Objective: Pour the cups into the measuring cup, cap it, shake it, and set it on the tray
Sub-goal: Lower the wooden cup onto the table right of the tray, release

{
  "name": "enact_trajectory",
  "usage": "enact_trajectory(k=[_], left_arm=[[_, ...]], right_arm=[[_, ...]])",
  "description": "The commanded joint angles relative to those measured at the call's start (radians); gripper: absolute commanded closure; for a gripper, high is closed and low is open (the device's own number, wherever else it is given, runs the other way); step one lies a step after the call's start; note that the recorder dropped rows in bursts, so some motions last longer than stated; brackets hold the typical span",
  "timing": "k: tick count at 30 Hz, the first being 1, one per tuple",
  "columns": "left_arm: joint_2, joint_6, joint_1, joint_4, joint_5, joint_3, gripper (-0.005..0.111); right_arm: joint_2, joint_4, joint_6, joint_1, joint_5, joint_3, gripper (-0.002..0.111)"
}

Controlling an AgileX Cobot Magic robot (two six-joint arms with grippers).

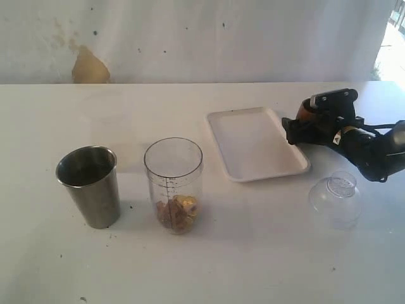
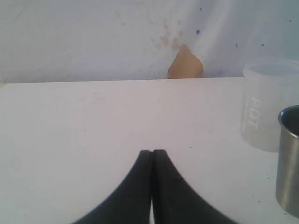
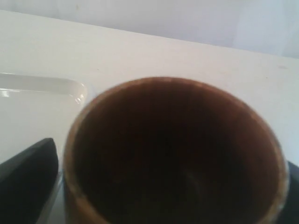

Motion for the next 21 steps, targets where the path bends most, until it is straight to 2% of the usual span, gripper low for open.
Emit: enact_trajectory(k=[1,11,21], left_arm=[[-0.004,-0.003,-0.002,-0.007,-0.001,0.004,0.107],[-0.004,-0.003,-0.002,-0.007,-0.001,0.004,0.107],[-0.004,-0.003,-0.002,-0.007,-0.001,0.004,0.107]], right_arm=[[-0.036,0.009,-0.007,0.0,-0.001,-0.002,0.003],[-0.138,0.009,-0.007,0.0,0.012,0.002,0.003],[-0.292,0.004,0.059,0.004,0.129,0.002,0.003]])
